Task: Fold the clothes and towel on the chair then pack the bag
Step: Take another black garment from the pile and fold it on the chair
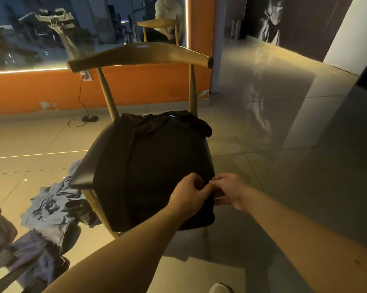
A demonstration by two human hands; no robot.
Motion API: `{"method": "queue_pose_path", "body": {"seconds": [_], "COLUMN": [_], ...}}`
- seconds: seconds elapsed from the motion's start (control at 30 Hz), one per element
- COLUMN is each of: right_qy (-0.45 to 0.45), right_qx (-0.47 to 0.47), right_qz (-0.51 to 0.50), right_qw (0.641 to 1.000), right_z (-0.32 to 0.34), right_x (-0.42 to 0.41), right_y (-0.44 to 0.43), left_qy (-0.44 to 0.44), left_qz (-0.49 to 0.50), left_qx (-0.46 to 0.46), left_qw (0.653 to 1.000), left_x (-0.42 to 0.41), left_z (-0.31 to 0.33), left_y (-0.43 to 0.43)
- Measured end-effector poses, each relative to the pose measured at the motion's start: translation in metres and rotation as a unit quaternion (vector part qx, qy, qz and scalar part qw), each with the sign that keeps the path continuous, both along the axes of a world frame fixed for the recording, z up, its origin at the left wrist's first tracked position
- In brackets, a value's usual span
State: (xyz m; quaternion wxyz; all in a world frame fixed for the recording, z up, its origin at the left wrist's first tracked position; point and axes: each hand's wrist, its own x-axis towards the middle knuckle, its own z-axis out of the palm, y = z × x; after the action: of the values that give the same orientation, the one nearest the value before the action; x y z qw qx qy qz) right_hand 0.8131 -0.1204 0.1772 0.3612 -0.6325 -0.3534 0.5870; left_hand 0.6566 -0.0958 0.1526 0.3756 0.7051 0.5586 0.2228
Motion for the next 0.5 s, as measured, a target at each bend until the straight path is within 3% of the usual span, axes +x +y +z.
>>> {"method": "queue_pose_path", "body": {"seconds": [0.2,0.33,0.4,0.5], "right_qy": [0.01,-0.007,-0.078,-0.251], "right_qx": [-0.003,-0.025,-0.036,-0.012], "right_qz": [0.035,0.031,0.028,-0.004], "right_qw": [0.999,0.999,0.996,0.968], "right_z": [0.019,0.024,0.03,0.028], "right_x": [-0.003,-0.008,-0.013,-0.01], "right_y": [0.01,0.017,0.021,0.052], "left_qy": [0.004,-0.046,-0.054,-0.043], "left_qz": [-0.02,-0.004,0.002,0.008], "left_qx": [-0.041,-0.072,-0.069,-0.062], "left_qw": [0.999,0.996,0.996,0.997], "left_x": [0.004,0.002,0.001,0.001], "left_z": [0.008,0.009,0.01,0.011], "left_y": [0.004,0.009,0.008,0.009]}}
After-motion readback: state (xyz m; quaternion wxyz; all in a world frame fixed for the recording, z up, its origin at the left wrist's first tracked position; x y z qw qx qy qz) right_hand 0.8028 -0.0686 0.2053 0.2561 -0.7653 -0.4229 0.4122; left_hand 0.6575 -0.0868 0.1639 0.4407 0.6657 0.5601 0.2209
